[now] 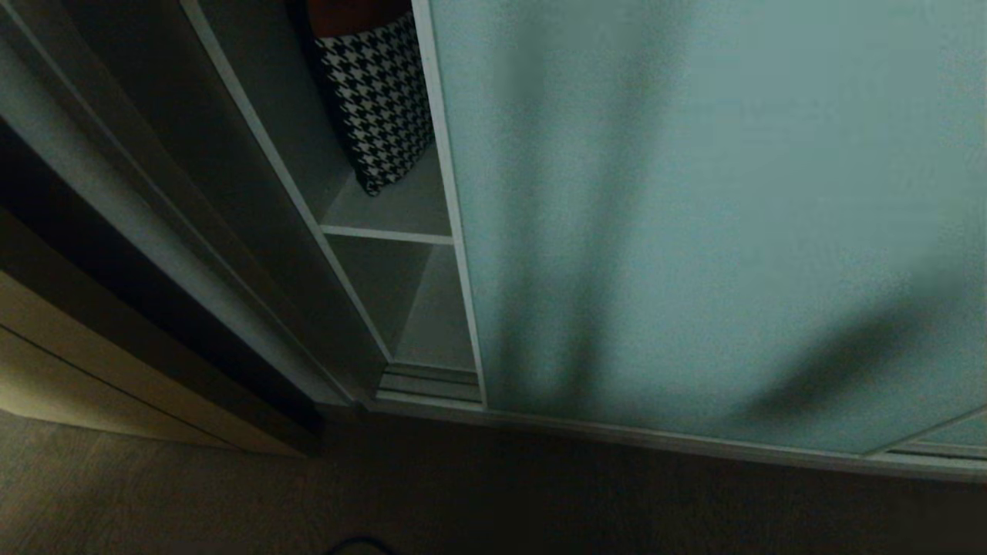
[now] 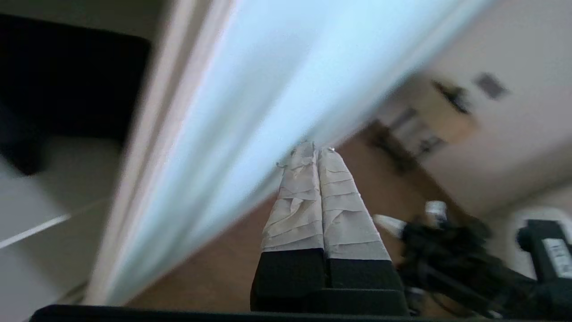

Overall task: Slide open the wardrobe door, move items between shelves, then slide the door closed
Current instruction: Close the door

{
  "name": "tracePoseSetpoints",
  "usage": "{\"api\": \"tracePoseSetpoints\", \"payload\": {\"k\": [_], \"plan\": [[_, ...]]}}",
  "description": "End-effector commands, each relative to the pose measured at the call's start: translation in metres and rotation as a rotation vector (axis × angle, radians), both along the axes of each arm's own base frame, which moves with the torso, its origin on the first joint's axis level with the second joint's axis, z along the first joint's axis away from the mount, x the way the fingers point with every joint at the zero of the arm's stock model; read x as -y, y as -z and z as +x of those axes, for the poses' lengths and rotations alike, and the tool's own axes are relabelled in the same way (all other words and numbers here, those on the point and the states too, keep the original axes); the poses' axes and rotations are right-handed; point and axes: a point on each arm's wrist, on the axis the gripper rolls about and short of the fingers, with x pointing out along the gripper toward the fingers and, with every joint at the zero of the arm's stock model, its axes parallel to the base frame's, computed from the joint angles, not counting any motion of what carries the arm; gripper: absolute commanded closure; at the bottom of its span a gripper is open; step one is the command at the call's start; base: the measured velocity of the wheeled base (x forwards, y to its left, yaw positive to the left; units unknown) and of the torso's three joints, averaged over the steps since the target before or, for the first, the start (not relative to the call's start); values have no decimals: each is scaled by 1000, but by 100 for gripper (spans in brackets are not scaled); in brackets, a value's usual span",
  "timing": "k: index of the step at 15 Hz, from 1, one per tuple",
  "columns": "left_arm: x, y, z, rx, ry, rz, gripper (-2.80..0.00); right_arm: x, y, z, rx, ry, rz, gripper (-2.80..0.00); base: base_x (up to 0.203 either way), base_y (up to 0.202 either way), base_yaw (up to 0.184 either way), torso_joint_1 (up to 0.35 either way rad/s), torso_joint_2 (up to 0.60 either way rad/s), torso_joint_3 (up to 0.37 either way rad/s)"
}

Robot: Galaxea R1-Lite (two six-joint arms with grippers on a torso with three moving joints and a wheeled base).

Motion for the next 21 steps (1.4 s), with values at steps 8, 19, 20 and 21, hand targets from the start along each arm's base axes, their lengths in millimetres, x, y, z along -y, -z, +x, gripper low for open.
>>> {"api": "tracePoseSetpoints", "payload": {"k": [8,19,20,21], "plan": [[51,10,48,-124,41,-22,0,0,0,0,0,1,0,0,0,0,0,0,0,0],[89,24,77,-155,-213,-65,0,0,0,0,0,1,1,0,0,0,0,0,0,0],[89,24,78,-152,-248,-76,0,0,0,0,0,0,1,0,0,0,0,0,0,0],[89,23,79,-146,-282,-88,0,0,0,0,0,1,1,0,0,0,0,0,0,0]]}}
